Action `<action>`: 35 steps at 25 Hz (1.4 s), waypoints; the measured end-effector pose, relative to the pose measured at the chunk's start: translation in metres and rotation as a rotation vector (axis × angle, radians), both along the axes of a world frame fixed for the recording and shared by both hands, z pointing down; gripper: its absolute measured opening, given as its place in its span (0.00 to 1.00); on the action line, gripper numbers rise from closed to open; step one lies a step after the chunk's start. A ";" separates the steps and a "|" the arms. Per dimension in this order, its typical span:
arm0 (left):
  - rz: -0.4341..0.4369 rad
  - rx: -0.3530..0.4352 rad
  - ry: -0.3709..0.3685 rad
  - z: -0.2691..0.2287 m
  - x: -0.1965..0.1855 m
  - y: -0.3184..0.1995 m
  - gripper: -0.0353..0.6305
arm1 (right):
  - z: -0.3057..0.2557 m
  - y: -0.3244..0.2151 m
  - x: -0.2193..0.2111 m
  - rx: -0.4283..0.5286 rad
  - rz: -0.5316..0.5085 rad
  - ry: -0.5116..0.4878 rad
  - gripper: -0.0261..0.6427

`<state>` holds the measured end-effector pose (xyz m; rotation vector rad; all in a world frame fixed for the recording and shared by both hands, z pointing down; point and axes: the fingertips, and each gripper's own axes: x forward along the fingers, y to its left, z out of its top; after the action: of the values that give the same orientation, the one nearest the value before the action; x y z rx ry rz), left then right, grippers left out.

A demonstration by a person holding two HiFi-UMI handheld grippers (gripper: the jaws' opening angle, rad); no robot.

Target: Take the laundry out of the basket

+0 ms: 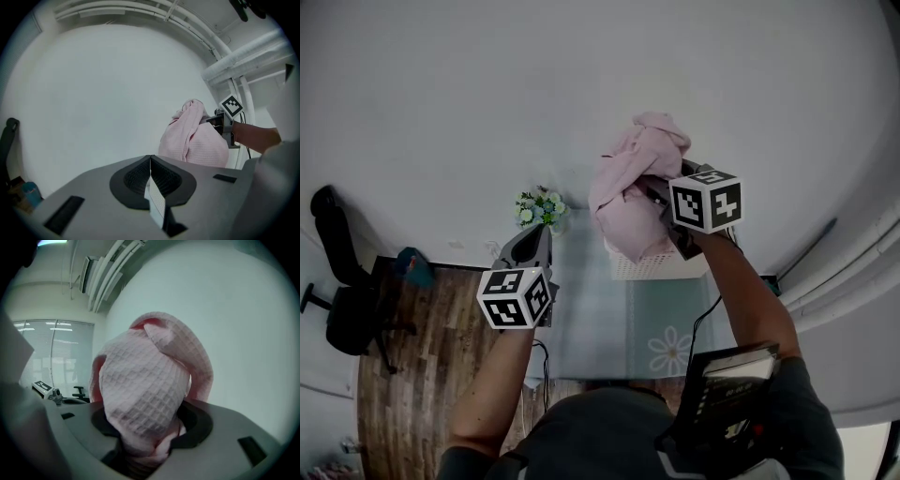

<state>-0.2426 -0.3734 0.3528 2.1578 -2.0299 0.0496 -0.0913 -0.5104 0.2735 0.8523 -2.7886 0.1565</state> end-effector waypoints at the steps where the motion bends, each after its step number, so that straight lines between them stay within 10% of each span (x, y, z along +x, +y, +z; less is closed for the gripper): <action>1: -0.002 0.013 -0.005 -0.006 -0.005 0.012 0.07 | -0.008 0.014 -0.007 0.013 -0.012 -0.011 0.44; 8: -0.085 0.107 -0.029 -0.049 -0.117 0.167 0.07 | -0.062 0.174 -0.140 0.116 -0.134 -0.056 0.44; 35: -0.458 0.107 -0.125 -0.051 -0.131 0.250 0.07 | -0.067 0.229 -0.223 -0.007 -0.584 -0.290 0.44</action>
<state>-0.3734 -0.1233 0.3019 1.7264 -2.6013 0.0154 -0.3143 -0.2814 0.2063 -0.0169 -3.1632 0.2007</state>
